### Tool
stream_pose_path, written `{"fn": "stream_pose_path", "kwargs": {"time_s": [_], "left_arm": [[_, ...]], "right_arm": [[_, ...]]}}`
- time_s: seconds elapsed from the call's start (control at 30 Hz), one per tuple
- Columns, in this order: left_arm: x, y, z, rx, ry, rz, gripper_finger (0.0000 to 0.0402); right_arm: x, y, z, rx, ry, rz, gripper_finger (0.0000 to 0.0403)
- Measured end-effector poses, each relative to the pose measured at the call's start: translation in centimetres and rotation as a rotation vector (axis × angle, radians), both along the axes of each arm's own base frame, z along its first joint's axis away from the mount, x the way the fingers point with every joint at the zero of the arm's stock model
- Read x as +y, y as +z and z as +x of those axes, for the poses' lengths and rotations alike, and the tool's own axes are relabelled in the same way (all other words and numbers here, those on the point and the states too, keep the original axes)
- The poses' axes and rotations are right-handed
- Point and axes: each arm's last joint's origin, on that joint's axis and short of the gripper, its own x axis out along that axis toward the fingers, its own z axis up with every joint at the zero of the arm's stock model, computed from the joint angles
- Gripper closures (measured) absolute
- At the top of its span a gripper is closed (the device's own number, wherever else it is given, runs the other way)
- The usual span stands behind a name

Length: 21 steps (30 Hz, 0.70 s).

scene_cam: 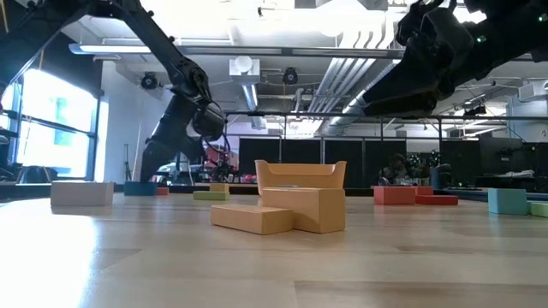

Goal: Sort blocks by size
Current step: Put the blue wide rectangular block into the yellow bin

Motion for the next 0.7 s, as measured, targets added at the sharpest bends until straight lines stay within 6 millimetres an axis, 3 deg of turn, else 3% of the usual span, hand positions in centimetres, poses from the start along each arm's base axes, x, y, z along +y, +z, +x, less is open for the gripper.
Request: {"fn": "stream_pose_path", "kwargs": {"time_s": [0.4,0.7], "left_arm": [[-3.6,-0.1,3.2,-0.101,-0.039,-0.109,0.0204],[-6.4,-0.4,5.2,0.034,-0.375,-0.077,0.0204]], "right_arm": [[0.4,0.0,-0.1,0.002,0.018,-0.016,0.0178],[0.6,0.0,-0.2,0.004,0.026,-0.025,0.0178]]}}
